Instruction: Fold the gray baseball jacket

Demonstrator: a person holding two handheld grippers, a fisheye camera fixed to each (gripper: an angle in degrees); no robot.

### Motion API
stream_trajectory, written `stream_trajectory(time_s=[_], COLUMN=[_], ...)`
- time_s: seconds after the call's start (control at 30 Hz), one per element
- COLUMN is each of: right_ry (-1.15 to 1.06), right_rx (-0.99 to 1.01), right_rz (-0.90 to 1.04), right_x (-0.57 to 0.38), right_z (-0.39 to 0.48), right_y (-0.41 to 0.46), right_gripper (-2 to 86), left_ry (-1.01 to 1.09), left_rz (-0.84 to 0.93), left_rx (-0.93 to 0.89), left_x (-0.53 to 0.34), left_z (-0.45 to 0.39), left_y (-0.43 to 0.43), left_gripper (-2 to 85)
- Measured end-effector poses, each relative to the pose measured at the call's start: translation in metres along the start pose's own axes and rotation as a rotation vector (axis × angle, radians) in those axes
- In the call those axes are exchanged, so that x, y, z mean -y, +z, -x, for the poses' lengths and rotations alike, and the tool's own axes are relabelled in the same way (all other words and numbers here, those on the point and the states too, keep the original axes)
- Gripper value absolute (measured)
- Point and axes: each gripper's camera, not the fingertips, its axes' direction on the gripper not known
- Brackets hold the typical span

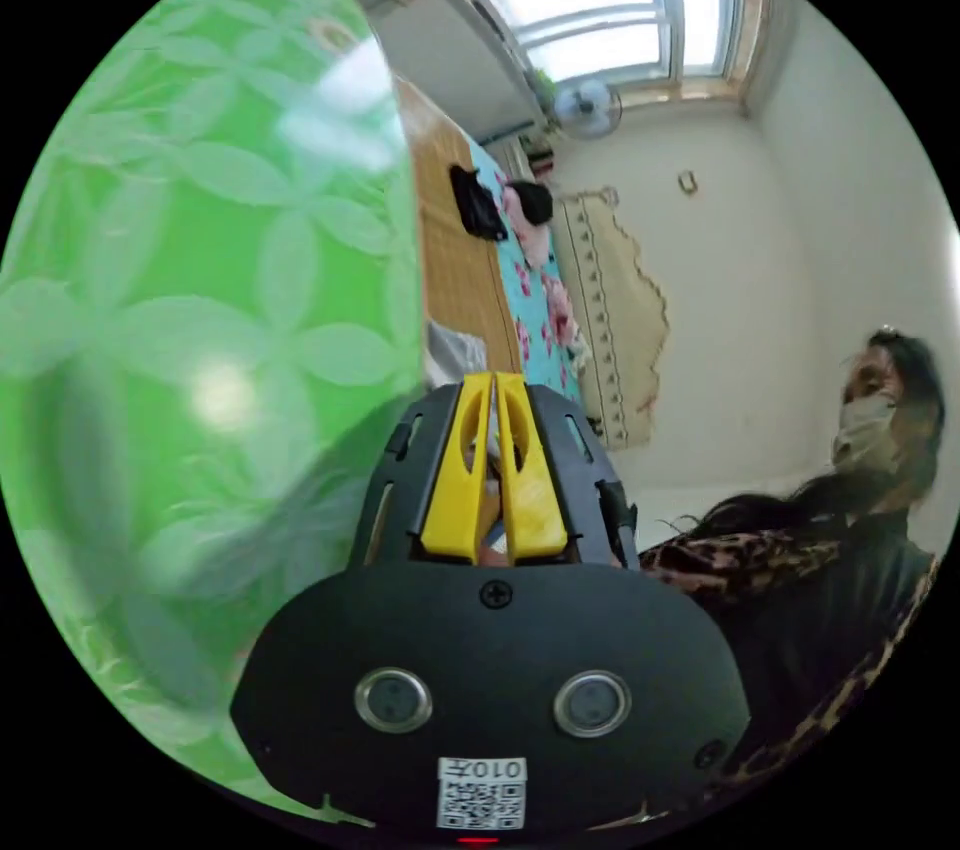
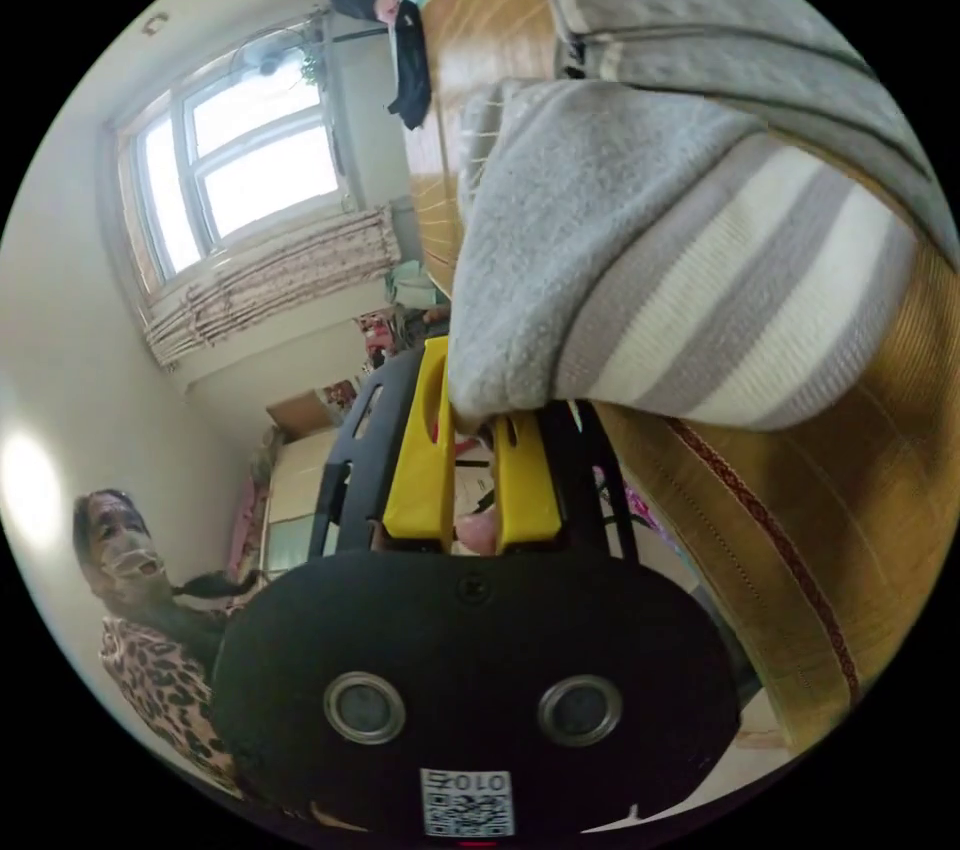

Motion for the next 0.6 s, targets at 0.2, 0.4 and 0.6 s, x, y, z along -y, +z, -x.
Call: stream_trajectory(time_s=[0.2, 0.4, 0.6], right_ry=[0.04, 0.052, 0.023], right_rx=[0.132, 0.21, 0.245], right_rz=[-0.006, -0.03, -0.022], right_x=[-0.01, -0.028, -0.034], right_z=[0.029, 0.049, 0.081], right_y=[-0.013, -0.021, -0.022], right_gripper=[4.7, 4.5, 4.4], left_ry=[-0.062, -0.108, -0.455], left_rz=[0.184, 0.353, 0.387], left_rx=[0.199, 0.242, 0.039], left_x=[0.051, 0.083, 0.062], left_z=[0.001, -0.003, 0.082], left_y=[0.151, 0.222, 0.24], left_gripper=[8.7, 12.4, 17.0])
